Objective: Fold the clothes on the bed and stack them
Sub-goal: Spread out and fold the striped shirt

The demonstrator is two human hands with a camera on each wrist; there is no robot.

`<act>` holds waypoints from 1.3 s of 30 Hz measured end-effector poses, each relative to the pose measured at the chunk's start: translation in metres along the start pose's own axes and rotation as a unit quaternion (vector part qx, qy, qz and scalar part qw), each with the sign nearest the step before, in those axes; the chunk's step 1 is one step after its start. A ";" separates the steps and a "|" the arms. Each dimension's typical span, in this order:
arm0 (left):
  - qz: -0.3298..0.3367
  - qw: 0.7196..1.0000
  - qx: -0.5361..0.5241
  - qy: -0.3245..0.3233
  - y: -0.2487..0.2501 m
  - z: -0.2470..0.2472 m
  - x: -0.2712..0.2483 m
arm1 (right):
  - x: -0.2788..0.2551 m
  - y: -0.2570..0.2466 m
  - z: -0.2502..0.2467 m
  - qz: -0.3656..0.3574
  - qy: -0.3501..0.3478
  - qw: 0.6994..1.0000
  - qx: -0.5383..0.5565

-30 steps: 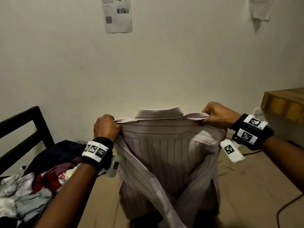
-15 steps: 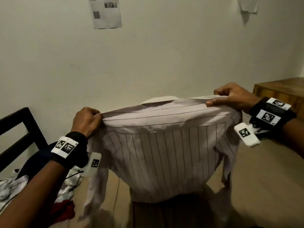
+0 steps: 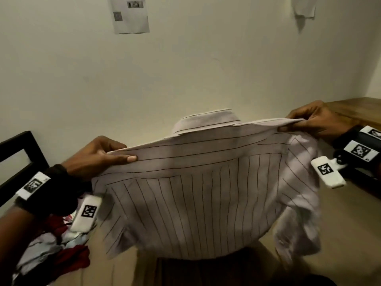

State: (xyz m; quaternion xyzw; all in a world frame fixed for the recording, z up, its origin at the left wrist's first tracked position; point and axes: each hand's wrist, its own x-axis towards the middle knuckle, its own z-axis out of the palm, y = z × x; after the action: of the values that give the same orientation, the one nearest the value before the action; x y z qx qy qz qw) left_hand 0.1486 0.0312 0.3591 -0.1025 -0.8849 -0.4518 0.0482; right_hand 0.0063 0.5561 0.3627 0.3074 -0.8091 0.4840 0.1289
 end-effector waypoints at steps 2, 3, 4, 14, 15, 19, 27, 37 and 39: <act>0.024 0.999 -0.029 0.014 0.001 -0.005 0.000 | 0.005 0.003 -0.003 0.008 0.020 1.000 0.015; 0.032 0.999 -0.034 0.015 -0.003 -0.008 0.007 | 0.012 0.008 -0.003 0.019 0.026 0.999 0.023; 0.030 0.999 -0.039 0.012 -0.005 -0.011 0.015 | 0.020 0.015 -0.002 0.033 0.021 0.999 0.016; -0.109 0.984 0.132 0.048 -0.181 0.021 0.251 | 0.208 0.205 0.111 0.187 -0.059 0.913 -0.359; -0.119 0.971 0.186 0.090 -0.210 0.031 0.283 | 0.229 0.238 0.135 0.207 -0.046 0.904 -0.372; -0.146 0.939 0.195 0.241 -0.313 0.079 0.351 | 0.251 0.339 0.224 0.281 -0.055 0.923 -0.256; -0.362 0.904 0.198 0.110 -0.487 0.190 0.186 | 0.021 0.431 0.374 0.250 -0.376 0.858 -0.245; -0.522 0.849 0.053 0.059 -0.498 0.258 0.010 | -0.098 0.412 0.410 0.338 -0.484 0.725 -0.354; -0.519 0.850 0.038 0.083 -0.488 0.265 0.015 | -0.094 0.412 0.415 0.345 -0.486 0.715 -0.365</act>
State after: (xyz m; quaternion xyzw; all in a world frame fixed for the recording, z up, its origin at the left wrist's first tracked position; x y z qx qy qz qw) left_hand 0.0258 -0.0310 -0.1788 0.4112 -0.8185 -0.3841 -0.1157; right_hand -0.1398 0.3744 -0.1819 0.1289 -0.9241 -0.0538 -0.3558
